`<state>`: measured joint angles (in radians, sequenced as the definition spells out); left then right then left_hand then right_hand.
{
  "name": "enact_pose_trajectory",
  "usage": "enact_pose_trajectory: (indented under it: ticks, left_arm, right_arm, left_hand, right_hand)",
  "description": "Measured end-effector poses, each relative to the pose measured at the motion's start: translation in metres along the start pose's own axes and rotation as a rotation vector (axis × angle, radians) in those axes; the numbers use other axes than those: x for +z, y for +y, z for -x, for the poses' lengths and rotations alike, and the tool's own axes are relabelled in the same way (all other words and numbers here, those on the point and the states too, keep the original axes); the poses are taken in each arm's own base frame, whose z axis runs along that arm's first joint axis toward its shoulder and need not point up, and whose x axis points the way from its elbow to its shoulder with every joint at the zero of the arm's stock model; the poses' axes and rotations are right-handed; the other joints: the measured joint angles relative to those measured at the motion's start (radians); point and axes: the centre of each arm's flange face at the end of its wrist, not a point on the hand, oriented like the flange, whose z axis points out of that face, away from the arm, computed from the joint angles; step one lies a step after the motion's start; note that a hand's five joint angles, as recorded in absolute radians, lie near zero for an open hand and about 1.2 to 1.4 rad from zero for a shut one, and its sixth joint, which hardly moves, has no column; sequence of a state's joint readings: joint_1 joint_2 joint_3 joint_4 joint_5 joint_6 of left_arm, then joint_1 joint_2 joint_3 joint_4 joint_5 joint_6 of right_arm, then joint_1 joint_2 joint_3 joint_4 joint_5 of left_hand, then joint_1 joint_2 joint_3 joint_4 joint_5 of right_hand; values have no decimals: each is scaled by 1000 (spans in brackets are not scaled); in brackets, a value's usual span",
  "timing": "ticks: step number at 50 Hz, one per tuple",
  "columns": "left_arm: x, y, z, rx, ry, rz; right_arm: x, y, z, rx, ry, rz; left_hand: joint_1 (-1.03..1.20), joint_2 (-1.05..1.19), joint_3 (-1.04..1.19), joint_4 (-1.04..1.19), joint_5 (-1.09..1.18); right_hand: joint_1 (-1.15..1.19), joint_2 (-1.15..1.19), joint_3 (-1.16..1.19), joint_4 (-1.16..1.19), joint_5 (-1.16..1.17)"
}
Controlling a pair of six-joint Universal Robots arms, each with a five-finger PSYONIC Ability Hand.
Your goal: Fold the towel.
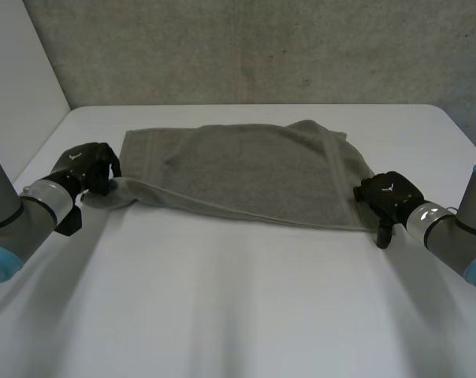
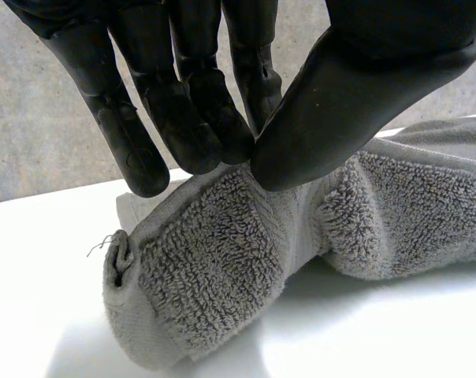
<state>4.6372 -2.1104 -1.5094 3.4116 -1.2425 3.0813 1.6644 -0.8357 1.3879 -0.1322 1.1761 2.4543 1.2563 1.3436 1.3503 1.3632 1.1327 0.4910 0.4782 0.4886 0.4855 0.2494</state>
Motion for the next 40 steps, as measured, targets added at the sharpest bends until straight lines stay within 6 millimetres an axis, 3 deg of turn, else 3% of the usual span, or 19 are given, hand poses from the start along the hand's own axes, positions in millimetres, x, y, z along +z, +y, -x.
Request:
enact_pose_trajectory:
  ticks: [15,40]
  left_arm:
    - [0,1,0,-2,0,5]
    - [0,1,0,-4,-1,4]
  right_arm:
    - [9,-8,-9,-19,32,-28]
    - [14,-6,-3,-19,16,-25]
  left_hand:
    - [0,0,0,0,0]
    - [0,0,0,0,0]
  right_hand:
    - [0,0,0,0,73]
    - [72,76,72,74,131]
